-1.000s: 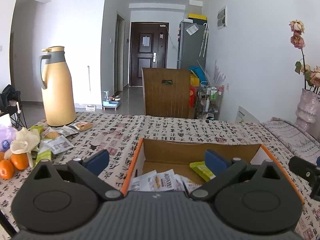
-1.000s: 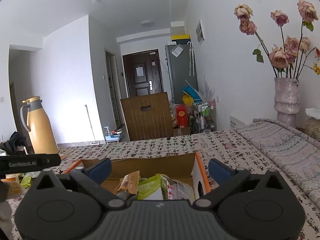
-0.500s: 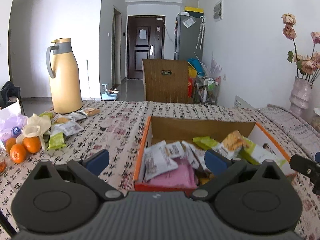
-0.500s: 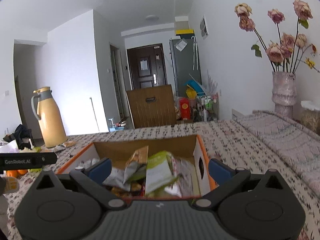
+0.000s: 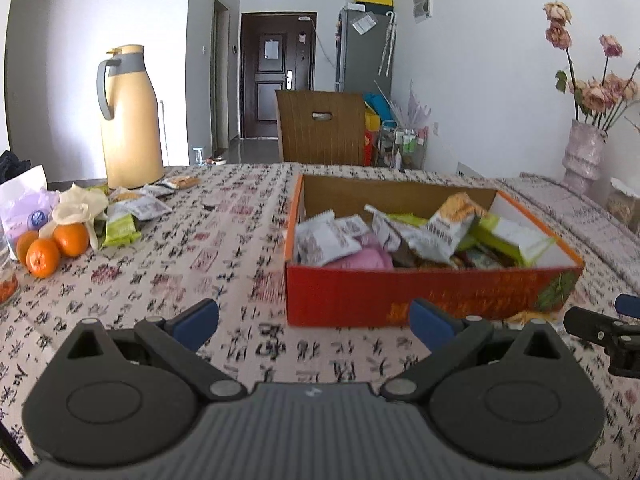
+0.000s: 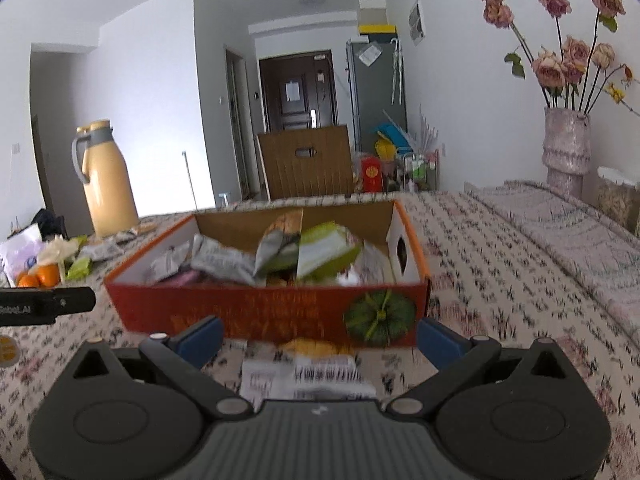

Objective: Organize snacks
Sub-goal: 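Move both grippers back to the packets in front of the box, then grasp another cracker packet with the right gripper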

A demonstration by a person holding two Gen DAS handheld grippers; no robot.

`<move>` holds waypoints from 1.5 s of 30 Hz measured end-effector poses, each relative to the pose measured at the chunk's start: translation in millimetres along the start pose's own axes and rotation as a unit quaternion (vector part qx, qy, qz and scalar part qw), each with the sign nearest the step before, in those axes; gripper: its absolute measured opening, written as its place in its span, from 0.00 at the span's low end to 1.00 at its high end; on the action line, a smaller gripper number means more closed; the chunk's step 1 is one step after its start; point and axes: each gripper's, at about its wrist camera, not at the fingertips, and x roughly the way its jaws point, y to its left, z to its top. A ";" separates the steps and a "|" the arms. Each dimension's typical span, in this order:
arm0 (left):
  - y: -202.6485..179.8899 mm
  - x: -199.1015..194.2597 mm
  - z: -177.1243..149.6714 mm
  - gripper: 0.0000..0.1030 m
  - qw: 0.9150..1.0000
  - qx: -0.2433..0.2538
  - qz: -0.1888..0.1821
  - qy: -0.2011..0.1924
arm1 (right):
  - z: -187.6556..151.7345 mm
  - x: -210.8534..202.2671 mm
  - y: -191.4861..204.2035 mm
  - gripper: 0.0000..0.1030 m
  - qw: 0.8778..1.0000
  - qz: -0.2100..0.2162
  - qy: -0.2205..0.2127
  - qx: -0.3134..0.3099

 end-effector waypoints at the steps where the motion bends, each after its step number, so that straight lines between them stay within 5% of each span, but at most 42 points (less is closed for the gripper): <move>1: 0.5 1.5 -2.4 1.00 1.000 0.001 0.000 0.002 | -2.5 0.3 0.0 1.00 1.000 -0.001 0.004 -0.001; 8: 3.7 25.7 -23.7 1.00 0.999 0.001 0.008 0.034 | -17.0 4.4 -0.7 1.00 1.000 -0.004 0.026 -0.002; 35: 11.1 28.7 -27.5 1.00 0.999 -0.020 -0.013 0.038 | -2.9 41.5 5.9 1.00 0.997 -0.019 0.072 -0.012; 45: 11.4 30.7 -28.0 1.00 0.999 -0.022 -0.015 0.044 | 2.0 71.5 -7.7 0.47 0.992 0.013 0.122 0.033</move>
